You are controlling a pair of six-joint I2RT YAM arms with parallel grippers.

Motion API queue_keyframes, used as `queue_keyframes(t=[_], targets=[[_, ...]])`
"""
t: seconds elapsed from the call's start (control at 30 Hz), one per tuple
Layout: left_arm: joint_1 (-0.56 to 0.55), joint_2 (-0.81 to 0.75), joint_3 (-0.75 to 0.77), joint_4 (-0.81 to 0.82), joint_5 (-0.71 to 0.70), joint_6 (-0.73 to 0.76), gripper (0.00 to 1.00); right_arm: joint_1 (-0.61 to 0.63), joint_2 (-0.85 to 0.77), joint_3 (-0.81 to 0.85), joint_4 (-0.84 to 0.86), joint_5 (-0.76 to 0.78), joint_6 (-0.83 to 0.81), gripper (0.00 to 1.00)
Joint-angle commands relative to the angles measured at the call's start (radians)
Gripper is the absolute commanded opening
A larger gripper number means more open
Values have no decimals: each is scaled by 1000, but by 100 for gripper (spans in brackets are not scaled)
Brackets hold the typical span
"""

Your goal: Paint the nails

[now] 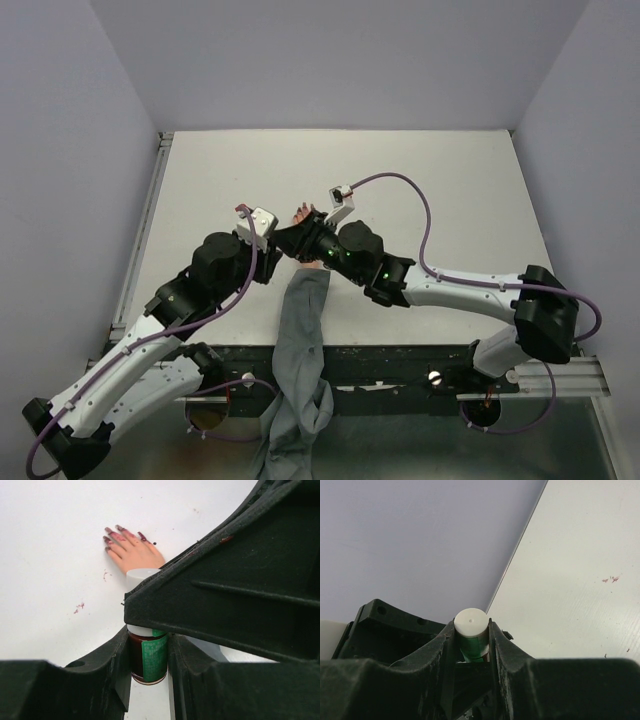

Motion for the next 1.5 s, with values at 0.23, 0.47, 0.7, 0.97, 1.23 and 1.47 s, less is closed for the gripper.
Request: queue_keyframes(t=[0.23, 0.47, 0.7, 0.97, 1.23, 1.47], targets=[[-41, 60, 54, -4, -146, 17, 0, 54, 53, 56, -25, -9, 108, 1], [-23, 34, 49, 3, -88, 0, 0, 52, 2, 14, -59, 45, 111, 29], [26, 23, 43, 19, 7, -24, 0, 52, -79, -35, -100, 131, 99, 58], [89, -21, 26, 66, 192, -44, 0, 51, -199, -98, -191, 250, 47, 72], [141, -80, -17, 218, 655, -73, 0, 45, -418, -318, 131, 71, -130, 83], [163, -58, -32, 327, 889, -153, 0, 45, -541, -339, 224, -104, -294, 87]])
